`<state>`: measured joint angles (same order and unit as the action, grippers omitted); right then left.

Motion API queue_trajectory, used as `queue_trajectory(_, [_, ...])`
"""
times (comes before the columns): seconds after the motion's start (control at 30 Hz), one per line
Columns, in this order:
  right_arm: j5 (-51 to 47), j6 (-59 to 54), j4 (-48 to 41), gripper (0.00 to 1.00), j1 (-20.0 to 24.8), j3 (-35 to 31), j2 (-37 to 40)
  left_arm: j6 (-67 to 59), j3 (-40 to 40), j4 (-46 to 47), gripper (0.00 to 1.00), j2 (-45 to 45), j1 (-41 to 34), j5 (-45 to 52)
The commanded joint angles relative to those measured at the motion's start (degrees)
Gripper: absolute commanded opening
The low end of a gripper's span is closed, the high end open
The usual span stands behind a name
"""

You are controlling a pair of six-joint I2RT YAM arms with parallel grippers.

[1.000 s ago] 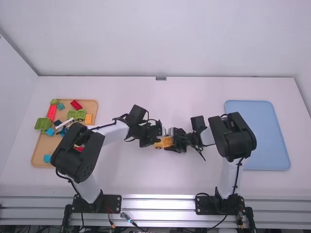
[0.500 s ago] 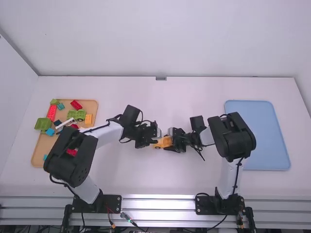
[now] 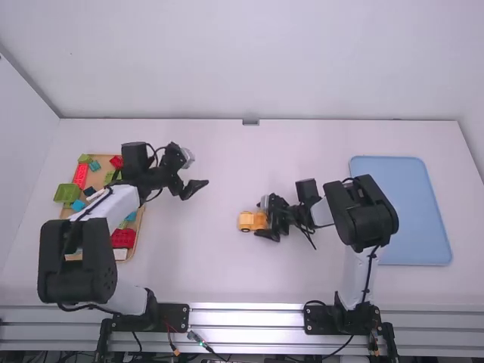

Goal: Assemble lego blocks to make yellow taxi

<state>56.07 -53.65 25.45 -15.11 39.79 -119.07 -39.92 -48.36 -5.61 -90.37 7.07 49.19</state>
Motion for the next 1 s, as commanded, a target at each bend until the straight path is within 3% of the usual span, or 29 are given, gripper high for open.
queue_trajectory(0.0, [-5.42,4.94,-1.49,0.99,0.07,0.37,0.63,11.26,-0.02,-1.99,0.99,0.59,2.19,-3.02])
queue_trajectory(0.13, [-13.75,5.42,-8.9,0.99,0.07,0.39,5.44,19.52,-0.46,-2.34,0.99,0.59,3.98,-15.43])
queue_trajectory(0.37, [-30.56,5.44,-25.86,0.99,0.07,0.37,19.17,21.49,-14.8,24.35,0.99,0.37,4.11,-30.53])
queue_trajectory(0.57, [-38.14,5.46,-29.49,0.99,0.07,0.37,27.82,31.91,-26.34,40.19,0.99,0.37,5.97,-51.89])
queue_trajectory(0.83, [-44.83,5.46,-30.18,0.99,0.07,0.37,34.58,38.49,-27.87,48.54,0.99,-0.85,14.53,-54.62])
queue_trajectory(0.97, [-45.68,5.42,-30.18,0.99,0.11,0.37,38.23,33.88,-27.87,49.96,0.99,-4.15,19.89,-47.1])
